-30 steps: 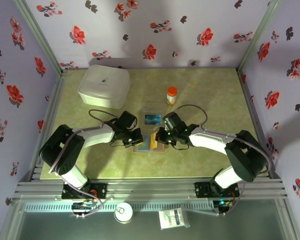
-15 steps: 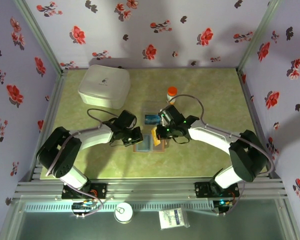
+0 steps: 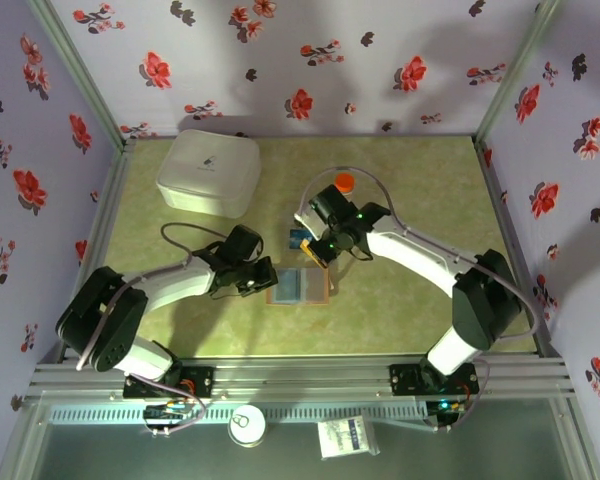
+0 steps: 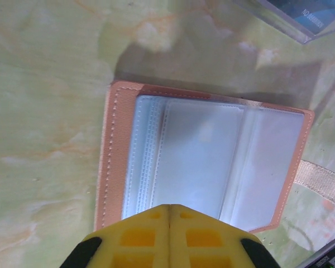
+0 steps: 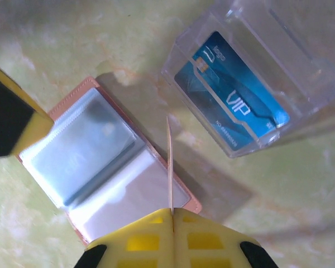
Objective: Take the credit cards out of the card holder
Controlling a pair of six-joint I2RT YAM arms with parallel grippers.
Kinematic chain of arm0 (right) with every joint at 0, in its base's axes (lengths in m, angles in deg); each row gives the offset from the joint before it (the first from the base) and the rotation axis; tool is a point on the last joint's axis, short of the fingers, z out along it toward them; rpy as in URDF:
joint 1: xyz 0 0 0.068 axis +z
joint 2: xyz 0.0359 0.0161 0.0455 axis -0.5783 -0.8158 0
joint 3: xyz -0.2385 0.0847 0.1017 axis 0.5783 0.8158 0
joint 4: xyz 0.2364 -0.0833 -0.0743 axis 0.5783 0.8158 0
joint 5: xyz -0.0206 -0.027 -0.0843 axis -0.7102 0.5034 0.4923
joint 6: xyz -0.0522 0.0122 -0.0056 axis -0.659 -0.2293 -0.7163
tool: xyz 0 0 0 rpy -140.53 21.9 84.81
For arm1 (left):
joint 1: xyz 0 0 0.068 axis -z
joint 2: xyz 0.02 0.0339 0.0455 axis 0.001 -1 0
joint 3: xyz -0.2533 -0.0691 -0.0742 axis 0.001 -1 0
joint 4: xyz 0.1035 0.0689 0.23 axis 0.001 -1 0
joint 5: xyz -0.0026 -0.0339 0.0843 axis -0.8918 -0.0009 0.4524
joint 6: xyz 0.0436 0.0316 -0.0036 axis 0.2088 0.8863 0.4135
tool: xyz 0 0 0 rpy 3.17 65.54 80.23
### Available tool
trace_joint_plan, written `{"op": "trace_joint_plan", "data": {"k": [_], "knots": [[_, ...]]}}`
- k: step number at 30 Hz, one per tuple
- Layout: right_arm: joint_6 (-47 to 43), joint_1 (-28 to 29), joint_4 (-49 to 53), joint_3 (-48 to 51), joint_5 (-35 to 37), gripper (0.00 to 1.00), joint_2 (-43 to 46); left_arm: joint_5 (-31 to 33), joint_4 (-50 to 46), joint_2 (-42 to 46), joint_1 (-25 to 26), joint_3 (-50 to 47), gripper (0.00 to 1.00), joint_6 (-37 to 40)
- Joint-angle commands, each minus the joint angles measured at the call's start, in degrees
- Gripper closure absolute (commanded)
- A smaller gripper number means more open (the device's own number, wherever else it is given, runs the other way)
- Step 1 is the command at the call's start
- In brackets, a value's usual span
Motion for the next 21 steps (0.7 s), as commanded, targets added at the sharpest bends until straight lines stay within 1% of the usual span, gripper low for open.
{"op": "trace_joint_plan", "data": {"k": [1, 5, 9, 21], "knots": [[-12.95, -0.11, 7.07, -3.92, 1.52, 1.00, -2.24, 1.24, -0.14, 2.16, -0.94, -1.88, 0.95, -0.20], [-20.45, -0.14, 8.91, -7.01, 1.24, 1.00, -4.16, 1.29, -0.32, 3.31, -1.56, -2.93, 0.95, -0.16], [-25.51, -0.64, 10.91, -10.48, 0.97, 1.00, -6.57, 1.24, -0.65, 4.24, -2.04, -3.59, 0.95, -0.04], [-33.61, -4.76, 18.82, -24.47, -3.46, 1.00, -16.72, 1.40, -1.64, 6.68, -2.84, -4.96, 0.94, 0.14]]}}
